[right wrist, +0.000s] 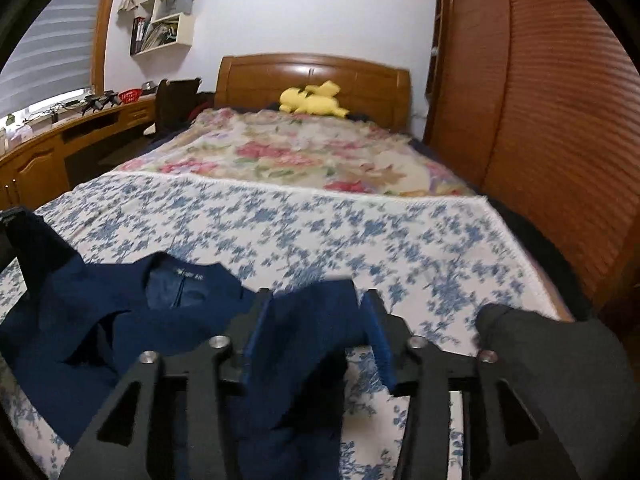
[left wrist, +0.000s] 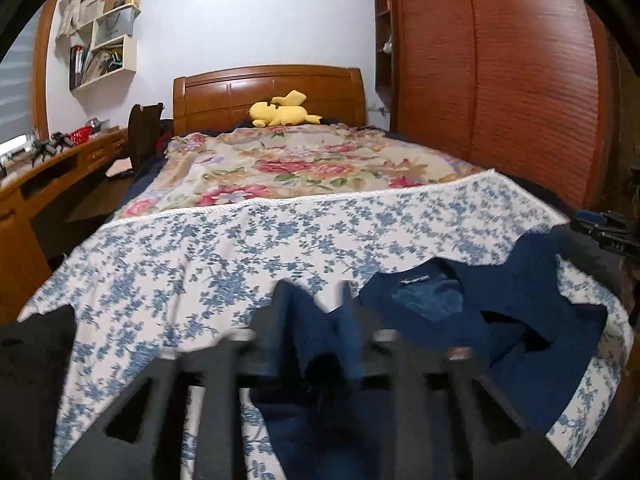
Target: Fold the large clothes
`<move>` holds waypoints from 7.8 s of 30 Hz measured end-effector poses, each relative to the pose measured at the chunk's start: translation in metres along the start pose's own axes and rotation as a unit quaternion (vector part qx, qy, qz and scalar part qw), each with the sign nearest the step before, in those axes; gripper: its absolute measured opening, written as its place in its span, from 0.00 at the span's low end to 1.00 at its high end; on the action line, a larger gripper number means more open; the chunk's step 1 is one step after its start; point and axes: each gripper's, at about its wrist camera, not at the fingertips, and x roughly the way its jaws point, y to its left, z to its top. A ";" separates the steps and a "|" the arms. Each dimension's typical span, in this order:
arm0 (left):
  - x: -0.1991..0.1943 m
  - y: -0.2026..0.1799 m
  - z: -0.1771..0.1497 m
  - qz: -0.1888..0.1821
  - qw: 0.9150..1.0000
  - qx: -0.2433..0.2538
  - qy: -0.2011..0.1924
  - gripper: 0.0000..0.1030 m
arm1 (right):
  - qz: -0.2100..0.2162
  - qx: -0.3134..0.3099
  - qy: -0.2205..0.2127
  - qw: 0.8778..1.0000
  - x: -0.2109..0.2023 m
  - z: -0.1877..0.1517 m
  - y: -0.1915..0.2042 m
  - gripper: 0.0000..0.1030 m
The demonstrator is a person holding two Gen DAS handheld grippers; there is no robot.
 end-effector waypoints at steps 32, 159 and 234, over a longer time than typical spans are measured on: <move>-0.007 0.003 -0.041 -0.050 0.998 0.019 0.015 0.76 | -0.001 -0.145 0.164 0.976 0.076 0.000 0.089 0.14; 0.007 0.039 -0.052 -0.054 0.998 -0.011 0.033 0.76 | 0.084 -0.174 0.125 0.973 0.215 0.076 0.252 0.27; -0.029 -0.131 -0.084 -0.119 0.985 0.101 0.076 0.76 | 0.028 0.029 0.166 0.985 -0.007 -0.103 -0.025 0.49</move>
